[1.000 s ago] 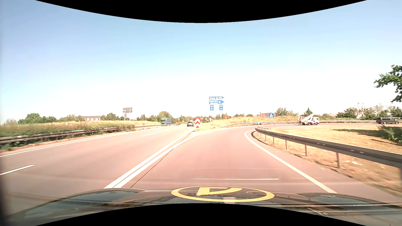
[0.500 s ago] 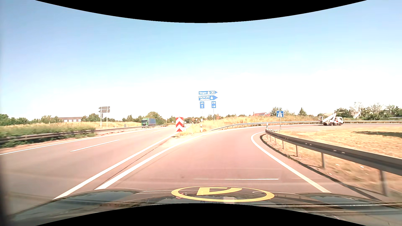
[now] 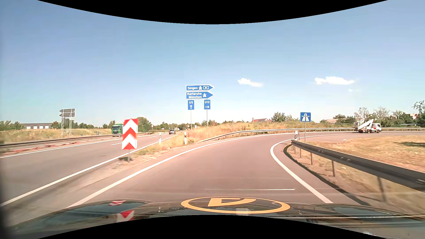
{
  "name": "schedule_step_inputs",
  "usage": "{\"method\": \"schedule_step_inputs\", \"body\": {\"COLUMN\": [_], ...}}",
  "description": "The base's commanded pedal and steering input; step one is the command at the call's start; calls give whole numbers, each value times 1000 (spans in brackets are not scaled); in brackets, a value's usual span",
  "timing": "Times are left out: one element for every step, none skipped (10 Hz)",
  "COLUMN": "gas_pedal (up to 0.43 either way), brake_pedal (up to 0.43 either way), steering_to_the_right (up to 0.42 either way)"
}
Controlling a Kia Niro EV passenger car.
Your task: Follow the waypoints while adhering to traffic rules and regulations
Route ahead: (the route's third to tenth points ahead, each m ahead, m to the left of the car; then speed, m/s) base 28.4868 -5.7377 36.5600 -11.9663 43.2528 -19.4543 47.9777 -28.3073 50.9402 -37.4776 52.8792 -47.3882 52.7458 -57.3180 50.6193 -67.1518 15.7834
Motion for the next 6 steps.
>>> {"method": "schedule_step_inputs", "body": {"gas_pedal": [0, 0, 0, 0, 0, 0], "brake_pedal": [0, 0, 0, 0, 0, 0], "steering_to_the_right": [74, 78, 81, 83, 86, 89]}}
